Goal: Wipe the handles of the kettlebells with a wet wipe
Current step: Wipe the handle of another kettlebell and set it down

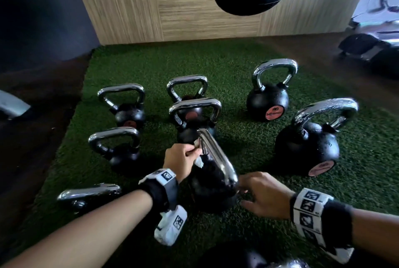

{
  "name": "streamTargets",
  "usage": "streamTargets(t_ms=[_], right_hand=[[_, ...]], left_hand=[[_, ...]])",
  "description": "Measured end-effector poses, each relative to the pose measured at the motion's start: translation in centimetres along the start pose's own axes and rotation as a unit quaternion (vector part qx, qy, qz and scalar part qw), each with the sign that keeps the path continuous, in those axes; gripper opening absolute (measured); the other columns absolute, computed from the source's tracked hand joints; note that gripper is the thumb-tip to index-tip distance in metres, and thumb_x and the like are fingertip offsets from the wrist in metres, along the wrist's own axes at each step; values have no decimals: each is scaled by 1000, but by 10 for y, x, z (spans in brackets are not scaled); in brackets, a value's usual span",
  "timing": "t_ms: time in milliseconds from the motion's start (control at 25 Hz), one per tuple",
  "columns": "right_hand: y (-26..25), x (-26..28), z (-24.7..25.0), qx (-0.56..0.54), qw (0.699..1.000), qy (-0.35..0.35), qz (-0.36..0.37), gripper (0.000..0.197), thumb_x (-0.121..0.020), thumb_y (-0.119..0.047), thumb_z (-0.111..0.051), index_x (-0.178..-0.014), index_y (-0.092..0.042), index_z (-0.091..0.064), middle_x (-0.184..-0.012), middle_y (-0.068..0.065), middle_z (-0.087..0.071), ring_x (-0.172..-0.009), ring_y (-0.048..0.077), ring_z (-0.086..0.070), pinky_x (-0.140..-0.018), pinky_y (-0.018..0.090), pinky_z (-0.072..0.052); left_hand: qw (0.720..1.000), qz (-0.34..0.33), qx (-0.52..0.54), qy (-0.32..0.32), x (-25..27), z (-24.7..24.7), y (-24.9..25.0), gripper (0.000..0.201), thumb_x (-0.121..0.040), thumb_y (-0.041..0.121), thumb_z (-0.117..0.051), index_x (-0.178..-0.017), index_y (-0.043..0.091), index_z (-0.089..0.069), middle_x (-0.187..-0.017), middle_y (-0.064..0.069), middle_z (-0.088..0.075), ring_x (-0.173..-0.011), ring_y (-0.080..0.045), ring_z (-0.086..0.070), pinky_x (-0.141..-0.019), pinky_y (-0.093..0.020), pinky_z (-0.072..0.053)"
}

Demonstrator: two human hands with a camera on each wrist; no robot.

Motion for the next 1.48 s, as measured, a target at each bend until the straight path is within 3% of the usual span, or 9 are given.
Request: streamTargets(t_ms=[160, 320, 400, 560, 760, 1040, 1200, 1400, 1480], right_hand=[[-15, -17, -11, 67, 995, -52, 49, 40, -92, -33, -53, -130, -24, -64, -101, -3, -69, -97, 15, -62, -91, 28, -51], [-2, -43, 3, -98, 988, 114, -42, 33, -86, -34, -74, -115, -19, -69, -104, -13, -60, -96, 4, -59, -92, 22, -50], [9, -59, -5, -165, 975, 52, -141, 76, -79, -52, -77, -140, -21, -44, -133, 0, -54, -120, 16, -53, -105, 30, -42], [14, -75, -40, -290, 923, -81, -238, 115, -78, -57, -75, -158, -37, 5, -162, 7, -20, -148, 25, -26, -119, 37, -27], [19, -76, -45, -311, 916, -71, -244, 114, -78, -58, -75, -157, -39, 5, -159, 6, -20, -146, 24, -29, -116, 38, -32], [19, -75, -44, -309, 918, -68, -240, 113, -80, -56, -75, -158, -36, 4, -158, 8, -20, -145, 25, -28, -117, 42, -35], [20, -73, -44, -320, 914, -60, -242, 111, -79, -53, -76, -157, -39, 2, -157, 7, -21, -142, 27, -32, -113, 44, -41], [20, -75, -44, -320, 913, -57, -246, 109, -80, -52, -76, -157, -40, 0, -157, 7, -21, -142, 26, -33, -110, 41, -41], [20, -75, -45, -317, 914, -54, -245, 109, -81, -50, -76, -157, -39, 0, -158, 7, -20, -143, 26, -32, -108, 38, -40]], left_hand=[[998, -14, -12, -64, -25, -11, 28, 23, -93, 28, -66, -83, 10, -76, -83, -7, -77, -89, -25, -72, -64, -25, -38], [977, -11, 156, -143, -24, -12, 18, 17, -96, 13, -65, -91, 5, -79, -83, -6, -77, -88, -18, -69, -80, -27, -48], [964, -5, 221, -146, -15, -13, 14, 22, -93, 8, -69, -111, -2, -75, -110, -10, -76, -103, -13, -67, -100, -30, -52], [989, 27, 125, -68, -14, -14, 14, 25, -87, 21, -78, -111, 14, -79, -107, -3, -78, -102, -9, -72, -98, -27, -54], [984, -5, 178, -6, -34, -4, 29, 21, -88, 26, -77, -108, 26, -80, -106, 8, -78, -101, 2, -68, -79, -2, -48], [941, -20, 330, -65, -40, -4, 29, 30, -85, 28, -77, -113, 21, -76, -110, -9, -77, -105, -26, -73, -95, -44, -59], [907, -49, 392, -143, -37, 10, 22, 28, -84, 16, -76, -111, 22, -77, -114, -4, -76, -108, -19, -71, -93, -34, -59], [942, -72, 301, -133, -35, 32, 34, 26, -85, 10, -78, -109, 20, -77, -107, 8, -78, -105, -3, -71, -102, -24, -52], [940, -41, 299, -162, -29, 39, 39, 26, -84, 9, -80, -109, 14, -77, -104, 1, -79, -104, -12, -73, -98, -26, -55]])
Point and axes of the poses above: each hand's wrist, its own x-axis away from the middle knuckle, its own z-axis out of the back of the hand, y = z × x, the point moved 3 cm from there along -x, towards the middle knuckle
